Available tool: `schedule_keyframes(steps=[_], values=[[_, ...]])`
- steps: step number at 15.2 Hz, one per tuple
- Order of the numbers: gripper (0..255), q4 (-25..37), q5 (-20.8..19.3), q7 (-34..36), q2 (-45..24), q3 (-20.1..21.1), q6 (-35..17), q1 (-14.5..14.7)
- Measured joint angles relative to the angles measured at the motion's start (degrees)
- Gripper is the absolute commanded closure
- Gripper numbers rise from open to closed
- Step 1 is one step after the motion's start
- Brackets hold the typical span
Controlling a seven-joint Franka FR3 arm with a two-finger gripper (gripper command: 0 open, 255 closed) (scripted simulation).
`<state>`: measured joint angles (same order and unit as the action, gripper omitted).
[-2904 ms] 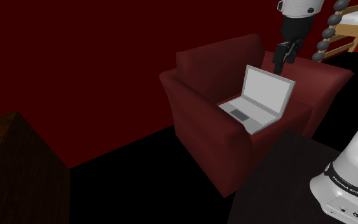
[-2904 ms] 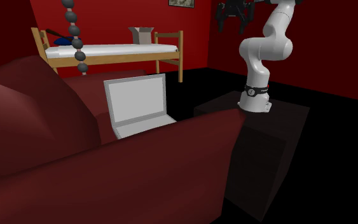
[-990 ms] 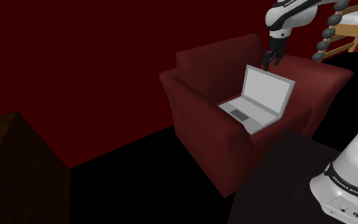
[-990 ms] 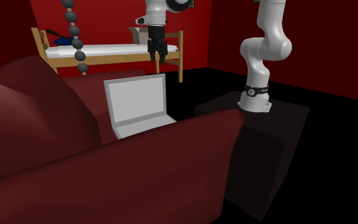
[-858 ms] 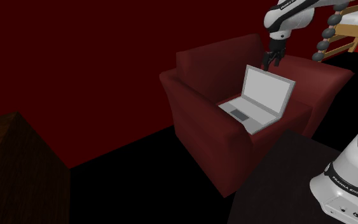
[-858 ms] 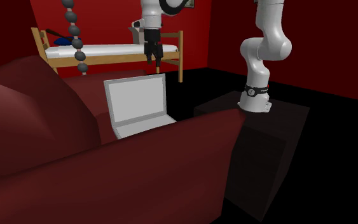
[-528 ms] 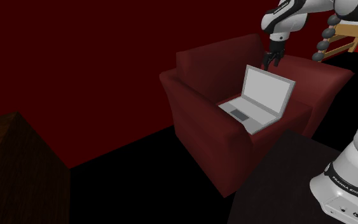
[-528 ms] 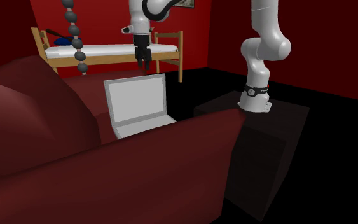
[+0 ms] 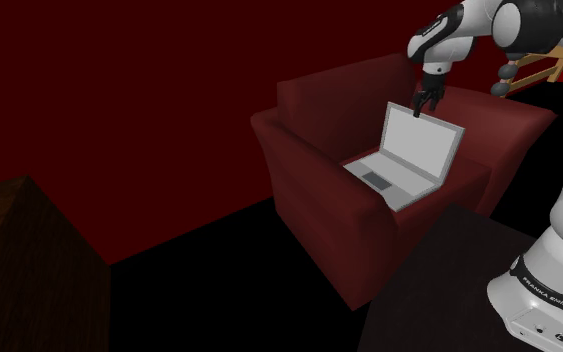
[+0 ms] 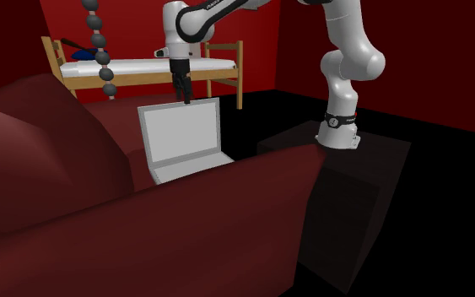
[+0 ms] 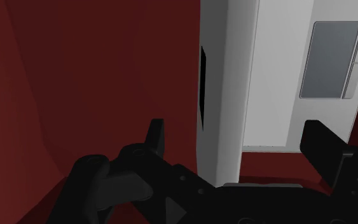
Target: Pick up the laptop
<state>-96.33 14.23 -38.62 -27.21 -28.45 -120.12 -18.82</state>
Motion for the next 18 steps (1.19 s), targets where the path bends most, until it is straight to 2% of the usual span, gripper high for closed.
schedule_keyframes(steps=[3,4,14,18], values=[[0,-0.83,0.59,-0.36,-0.95,0.33,-1.68,-0.18],[255,-1.02,0.66,-0.38,-1.06,0.38,-1.96,-0.17],[255,-1.31,0.72,-0.43,-1.09,0.41,-2.35,-0.15],[255,-0.78,0.06,-0.1,0.02,0.04,-0.69,0.07]])
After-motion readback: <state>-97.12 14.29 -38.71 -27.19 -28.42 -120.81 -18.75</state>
